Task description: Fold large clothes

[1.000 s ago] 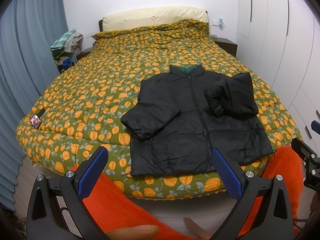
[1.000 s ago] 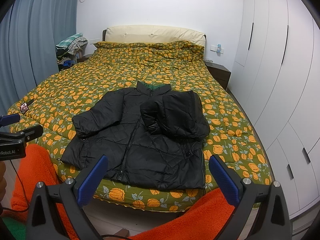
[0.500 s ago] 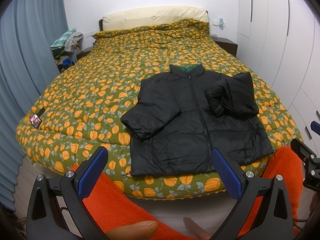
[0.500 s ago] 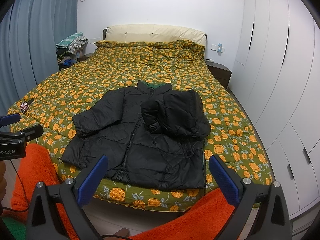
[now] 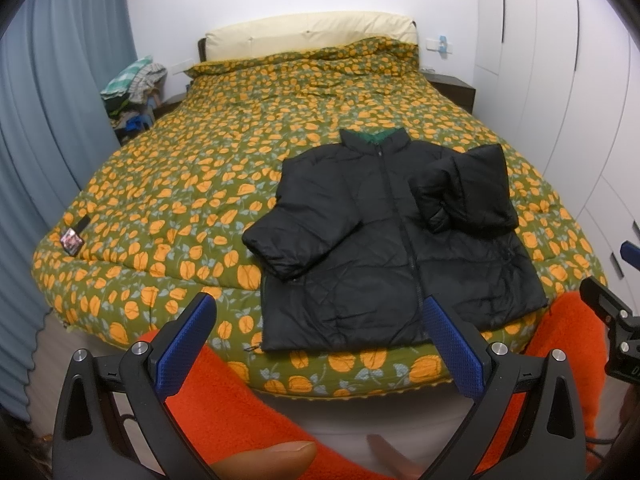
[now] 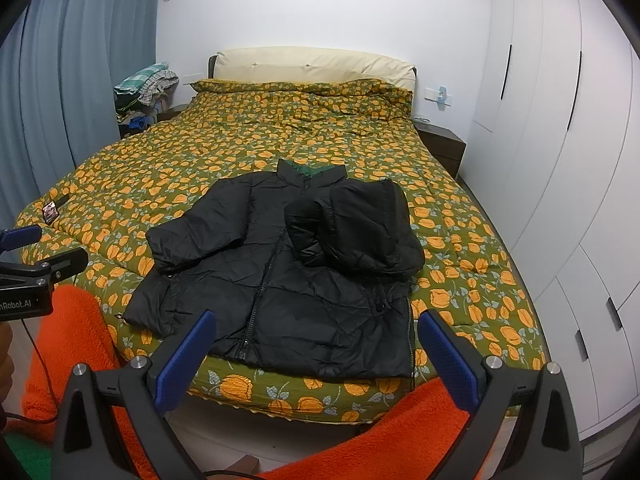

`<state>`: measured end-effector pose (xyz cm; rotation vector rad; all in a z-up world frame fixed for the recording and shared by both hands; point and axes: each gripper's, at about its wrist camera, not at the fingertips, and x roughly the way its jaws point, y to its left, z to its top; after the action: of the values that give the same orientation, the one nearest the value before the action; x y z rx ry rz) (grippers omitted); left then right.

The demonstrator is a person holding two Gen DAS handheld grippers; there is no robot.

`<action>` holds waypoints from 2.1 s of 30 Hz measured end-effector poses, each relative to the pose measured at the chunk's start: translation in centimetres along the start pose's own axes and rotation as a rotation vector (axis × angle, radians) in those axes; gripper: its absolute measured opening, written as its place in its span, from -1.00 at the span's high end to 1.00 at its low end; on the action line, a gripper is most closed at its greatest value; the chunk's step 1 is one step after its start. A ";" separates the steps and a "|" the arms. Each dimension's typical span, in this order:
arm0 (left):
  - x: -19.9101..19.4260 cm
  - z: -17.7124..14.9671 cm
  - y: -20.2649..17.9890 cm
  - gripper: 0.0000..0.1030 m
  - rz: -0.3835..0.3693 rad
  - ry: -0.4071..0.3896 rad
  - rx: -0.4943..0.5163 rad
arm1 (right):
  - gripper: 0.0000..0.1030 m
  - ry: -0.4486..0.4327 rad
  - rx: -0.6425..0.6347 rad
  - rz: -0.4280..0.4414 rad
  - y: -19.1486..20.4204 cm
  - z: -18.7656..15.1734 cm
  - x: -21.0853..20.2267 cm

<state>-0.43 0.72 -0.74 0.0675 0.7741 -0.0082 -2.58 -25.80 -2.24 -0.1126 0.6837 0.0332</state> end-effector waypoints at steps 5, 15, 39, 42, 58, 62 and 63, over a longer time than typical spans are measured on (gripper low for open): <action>0.0 0.1 0.0 -0.99 0.001 0.000 -0.001 | -0.99 0.001 0.001 -0.001 0.0 0.0 0.0; 0.3 -0.5 0.1 -0.99 0.007 0.005 0.001 | -0.99 0.003 -0.002 0.003 0.1 0.1 0.1; 1.1 -0.2 0.4 -0.99 0.009 0.013 0.001 | -0.99 0.059 -0.021 -0.061 -0.5 0.2 1.7; 1.2 -0.1 0.4 -0.99 0.016 0.015 0.005 | -0.99 0.065 -0.018 -0.064 -0.7 0.2 1.8; 2.8 -0.4 0.8 -0.99 0.037 0.044 -0.007 | -0.99 -0.031 -0.053 0.025 -1.4 0.9 1.3; 3.3 -0.3 1.1 -0.99 0.036 0.056 -0.020 | -0.99 -0.091 -0.166 0.104 -1.2 2.6 3.7; 3.3 -0.3 1.2 -0.99 0.032 0.058 -0.024 | -0.99 -0.068 -0.202 0.122 -1.1 2.9 5.4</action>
<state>1.82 2.04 -3.18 0.0578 0.8312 0.0330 3.50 -26.58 -3.29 -0.2621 0.6172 0.2226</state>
